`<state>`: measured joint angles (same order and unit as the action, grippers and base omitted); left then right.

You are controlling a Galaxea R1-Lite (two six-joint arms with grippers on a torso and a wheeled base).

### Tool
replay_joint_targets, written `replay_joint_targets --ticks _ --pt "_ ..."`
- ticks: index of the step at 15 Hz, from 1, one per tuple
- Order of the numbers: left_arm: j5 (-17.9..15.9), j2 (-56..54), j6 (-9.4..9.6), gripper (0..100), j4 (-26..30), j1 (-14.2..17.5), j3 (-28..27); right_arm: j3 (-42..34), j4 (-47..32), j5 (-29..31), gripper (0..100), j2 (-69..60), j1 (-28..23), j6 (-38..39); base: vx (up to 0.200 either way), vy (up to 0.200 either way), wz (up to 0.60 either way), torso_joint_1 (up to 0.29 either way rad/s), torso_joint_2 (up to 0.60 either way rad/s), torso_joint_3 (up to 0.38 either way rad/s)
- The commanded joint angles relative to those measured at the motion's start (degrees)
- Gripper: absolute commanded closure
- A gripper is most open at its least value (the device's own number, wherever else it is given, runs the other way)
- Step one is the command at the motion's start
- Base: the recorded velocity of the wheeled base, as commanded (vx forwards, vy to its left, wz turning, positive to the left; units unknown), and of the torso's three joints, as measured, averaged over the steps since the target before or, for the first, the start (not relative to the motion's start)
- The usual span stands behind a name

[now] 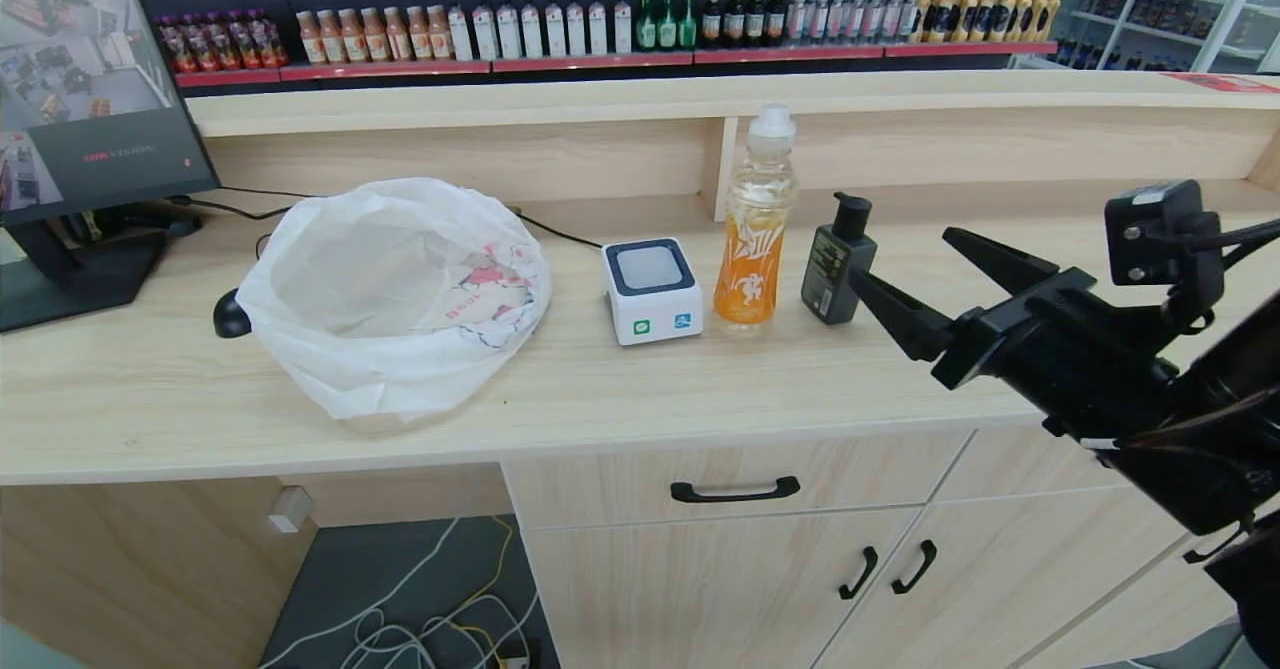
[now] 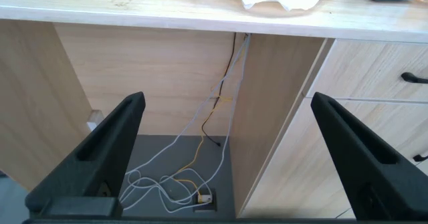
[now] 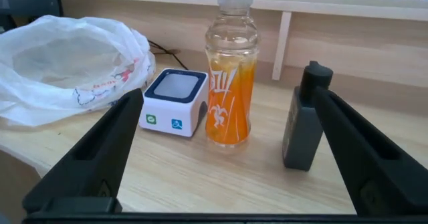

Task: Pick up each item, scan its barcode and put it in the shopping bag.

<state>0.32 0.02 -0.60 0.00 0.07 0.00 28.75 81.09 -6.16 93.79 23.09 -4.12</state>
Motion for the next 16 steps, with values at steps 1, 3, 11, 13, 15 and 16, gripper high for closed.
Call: replay_joint_targets --ticks 1,3,11,13,15,16 --pt "0.03 -0.02 -0.02 0 0.0 0.01 0.0 1.49 0.38 2.03 0 4.2 0.38 -0.63 0.0 0.0 0.0 0.0 0.0 0.0" --pt "0.03 -0.02 -0.02 0 0.0 0.01 0.0 5.09 0.38 6.07 0 6.66 1.34 -0.54 0.0 0.0 0.0 0.0 0.0 0.0" --pt "0.03 -0.02 -0.02 0 0.0 0.01 0.0 15.02 0.03 9.67 0 15.72 8.73 1.92 0.0 0.0 0.0 0.0 0.0 0.0" --pt "0.03 -0.02 -0.02 0 0.0 0.01 0.0 16.17 -0.76 12.75 0 17.04 9.87 1.75 0.0 0.0 0.0 0.0 0.0 0.0" --pt "0.03 -0.02 -0.02 0 0.0 0.01 0.0 18.01 -3.84 13.01 0 17.56 10.13 1.22 0.0 0.0 0.0 0.0 0.0 0.0" --pt "0.03 -0.02 -0.02 0 0.0 0.01 0.0 20.21 -4.71 13.36 0 18.44 10.13 0.87 0.0 0.0 0.0 0.0 0.0 0.0"
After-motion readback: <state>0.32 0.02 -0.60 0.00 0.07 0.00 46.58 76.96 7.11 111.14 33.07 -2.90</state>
